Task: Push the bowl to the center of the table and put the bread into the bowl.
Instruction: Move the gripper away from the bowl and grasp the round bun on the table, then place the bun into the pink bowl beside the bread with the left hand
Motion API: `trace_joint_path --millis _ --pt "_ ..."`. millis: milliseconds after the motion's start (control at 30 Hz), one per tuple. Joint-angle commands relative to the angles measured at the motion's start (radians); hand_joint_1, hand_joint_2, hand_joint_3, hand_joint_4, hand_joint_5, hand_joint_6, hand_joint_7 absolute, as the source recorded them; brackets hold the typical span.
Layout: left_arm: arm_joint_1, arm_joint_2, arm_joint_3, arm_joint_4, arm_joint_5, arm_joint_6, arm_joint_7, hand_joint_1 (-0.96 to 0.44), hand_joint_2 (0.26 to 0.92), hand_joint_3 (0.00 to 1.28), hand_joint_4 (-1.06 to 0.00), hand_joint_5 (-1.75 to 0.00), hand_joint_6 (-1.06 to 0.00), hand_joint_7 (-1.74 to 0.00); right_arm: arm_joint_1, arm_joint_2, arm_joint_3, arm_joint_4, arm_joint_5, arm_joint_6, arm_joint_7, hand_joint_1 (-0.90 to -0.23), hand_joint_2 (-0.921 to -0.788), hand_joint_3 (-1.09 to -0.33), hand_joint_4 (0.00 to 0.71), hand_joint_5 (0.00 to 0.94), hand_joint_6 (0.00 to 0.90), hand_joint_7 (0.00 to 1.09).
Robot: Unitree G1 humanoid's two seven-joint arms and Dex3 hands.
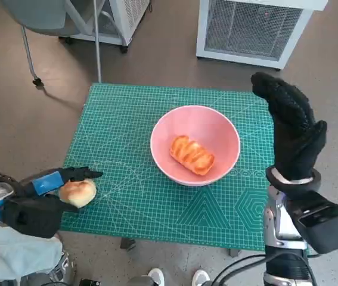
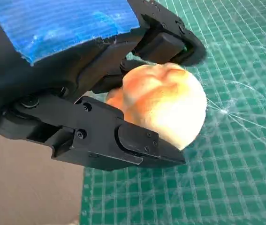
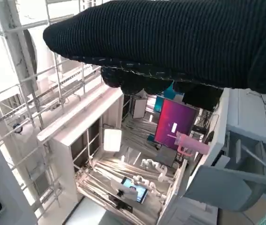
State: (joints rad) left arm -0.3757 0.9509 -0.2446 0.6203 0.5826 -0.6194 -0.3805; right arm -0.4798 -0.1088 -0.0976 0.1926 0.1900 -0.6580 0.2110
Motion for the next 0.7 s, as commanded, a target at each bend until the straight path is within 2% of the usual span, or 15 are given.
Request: trace_joint_path --millis 33,300,700 --pt "0.004 0.012 -0.031 0.027 0.044 -0.040 0.037 0.00 0.919 0.16 -0.57 -1.24 -0.51 -1.23 0.021 0.005 -0.003 0.006 -0.007 0.002 -0.003 -0.516 -0.921 -0.794 0.293 0.007 -0.001 0.68" --pt "-0.005 0.057 0.033 -0.031 -0.065 -0.105 0.026 0.00 0.920 0.21 -0.51 -1.36 -0.50 -1.30 0.018 0.012 -0.002 0.012 -0.012 -0.001 -0.008 -0.516 -0.921 -0.793 0.293 0.007 -0.001 0.68" --pt "-0.038 0.050 0.197 -0.264 -0.286 -0.075 -0.038 0.00 0.921 0.30 -0.39 -1.50 -0.41 -1.38 0.011 0.012 -0.005 0.026 -0.013 -0.009 -0.007 -0.512 -0.921 -0.794 0.293 0.008 -0.001 0.68"
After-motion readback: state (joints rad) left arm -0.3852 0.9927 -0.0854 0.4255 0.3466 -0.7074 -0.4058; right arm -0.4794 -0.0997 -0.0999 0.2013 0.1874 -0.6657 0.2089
